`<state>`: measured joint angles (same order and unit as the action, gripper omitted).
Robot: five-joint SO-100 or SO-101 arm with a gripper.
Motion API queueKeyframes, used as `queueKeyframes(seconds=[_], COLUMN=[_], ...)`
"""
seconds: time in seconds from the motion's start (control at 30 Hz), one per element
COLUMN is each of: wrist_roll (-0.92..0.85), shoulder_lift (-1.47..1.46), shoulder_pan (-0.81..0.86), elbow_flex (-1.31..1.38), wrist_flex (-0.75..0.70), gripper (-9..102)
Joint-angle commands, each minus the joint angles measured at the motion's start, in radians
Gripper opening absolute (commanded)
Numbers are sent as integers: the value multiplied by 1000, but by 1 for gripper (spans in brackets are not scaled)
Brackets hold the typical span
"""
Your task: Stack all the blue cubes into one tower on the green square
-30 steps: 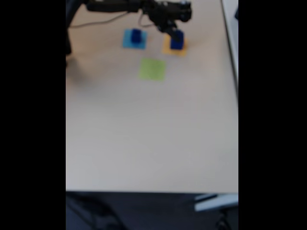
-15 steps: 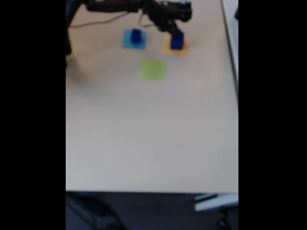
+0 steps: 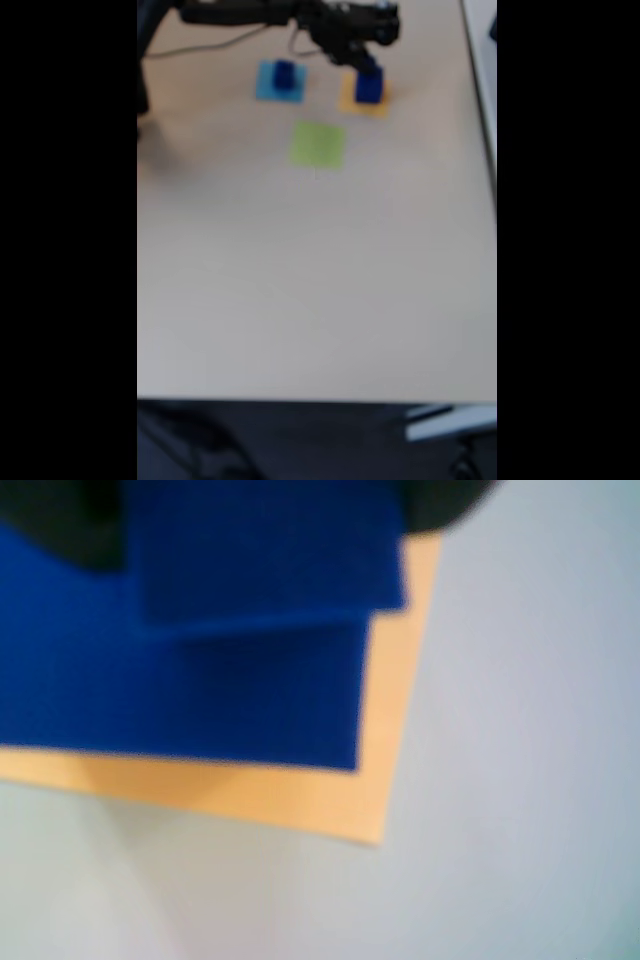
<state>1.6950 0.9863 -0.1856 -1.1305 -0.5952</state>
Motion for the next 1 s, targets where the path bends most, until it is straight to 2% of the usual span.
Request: queueKeyframes(seconds=[0.0,0.53,0.63,0.73,0.97], wrist_roll=[-29,-161,-175,-204,-190], shoulder_lift=[92,318,387,448,515], shoulder_pan=[-11,72,109,144,173], elbow_flex=[15,-20,-129,-261,-411], wrist_flex=[-8,-230,-215,-121,-60], gripper=[0,0,0,0,0])
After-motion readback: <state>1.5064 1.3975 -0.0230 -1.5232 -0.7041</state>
